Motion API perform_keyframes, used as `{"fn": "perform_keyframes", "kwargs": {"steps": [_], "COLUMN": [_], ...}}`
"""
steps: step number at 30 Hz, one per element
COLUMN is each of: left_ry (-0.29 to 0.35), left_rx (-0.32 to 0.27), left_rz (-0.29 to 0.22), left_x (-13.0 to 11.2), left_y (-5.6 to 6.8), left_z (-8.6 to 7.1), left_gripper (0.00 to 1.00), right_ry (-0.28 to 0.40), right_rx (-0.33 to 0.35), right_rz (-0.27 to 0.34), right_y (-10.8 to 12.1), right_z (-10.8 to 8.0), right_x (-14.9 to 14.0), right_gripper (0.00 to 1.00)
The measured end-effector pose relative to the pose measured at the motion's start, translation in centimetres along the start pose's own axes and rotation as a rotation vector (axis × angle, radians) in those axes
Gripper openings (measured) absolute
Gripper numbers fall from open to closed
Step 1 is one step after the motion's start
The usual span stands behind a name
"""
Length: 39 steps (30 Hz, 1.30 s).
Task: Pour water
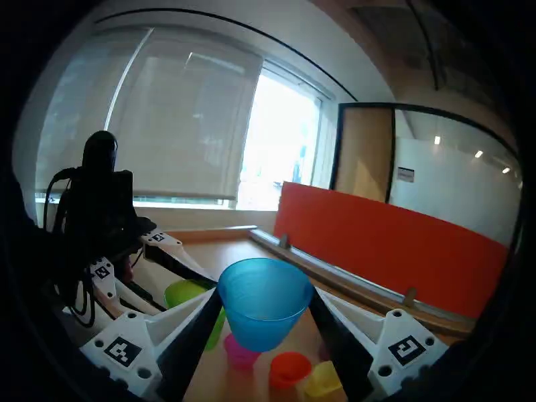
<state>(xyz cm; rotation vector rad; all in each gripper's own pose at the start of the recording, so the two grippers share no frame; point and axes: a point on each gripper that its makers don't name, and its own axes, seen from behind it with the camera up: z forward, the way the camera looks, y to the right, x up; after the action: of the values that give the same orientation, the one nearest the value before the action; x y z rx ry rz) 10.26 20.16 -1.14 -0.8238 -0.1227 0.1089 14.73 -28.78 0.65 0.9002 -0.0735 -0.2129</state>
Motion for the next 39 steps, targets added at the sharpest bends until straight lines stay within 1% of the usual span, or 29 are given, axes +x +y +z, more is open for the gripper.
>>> {"fn": "perform_keyframes", "kwargs": {"steps": [2, 6, 11, 17, 24, 28, 32, 39], "left_ry": [0.0, 0.002, 0.002, -0.014, -0.058, -0.086, -0.119, -0.19], "left_rx": [0.002, 0.009, 0.016, 0.029, 0.035, 0.034, 0.028, -0.002], "left_rz": [-0.001, -0.001, -0.024, -0.032, -0.027, -0.022, -0.015, -0.009], "left_x": [0.0, 0.0, -0.2, -1.3, -3.3, -4.6, -6.2, -9.0], "left_y": [-0.1, -0.3, -0.7, -1.4, -1.6, -1.5, -1.1, 0.3], "left_z": [-0.1, -0.3, -0.5, -0.9, -1.1, -1.0, -0.7, -0.2], "left_gripper": [0.89, 0.9, 0.9, 0.9, 0.9, 0.89, 0.9, 0.9], "right_ry": [0.005, 0.007, -0.001, -0.053, -0.119, -0.162, -0.206, -0.29], "right_rx": [-0.003, -0.014, -0.023, -0.031, -0.014, 0.005, 0.021, 0.054], "right_rz": [0.013, 0.021, 0.036, 0.031, 0.024, 0.034, 0.039, 0.042], "right_y": [0.0, 0.0, 0.4, 1.1, 1.3, 1.2, 1.1, 0.9], "right_z": [0.0, -0.2, -0.7, -1.5, -2.5, -2.9, -3.3, -3.9], "right_x": [-0.1, -0.2, -0.9, -3.2, -5.9, -7.7, -9.5, -12.7], "right_gripper": [0.93, 0.93, 0.93, 0.93, 0.93, 0.93, 0.93, 0.93]}}
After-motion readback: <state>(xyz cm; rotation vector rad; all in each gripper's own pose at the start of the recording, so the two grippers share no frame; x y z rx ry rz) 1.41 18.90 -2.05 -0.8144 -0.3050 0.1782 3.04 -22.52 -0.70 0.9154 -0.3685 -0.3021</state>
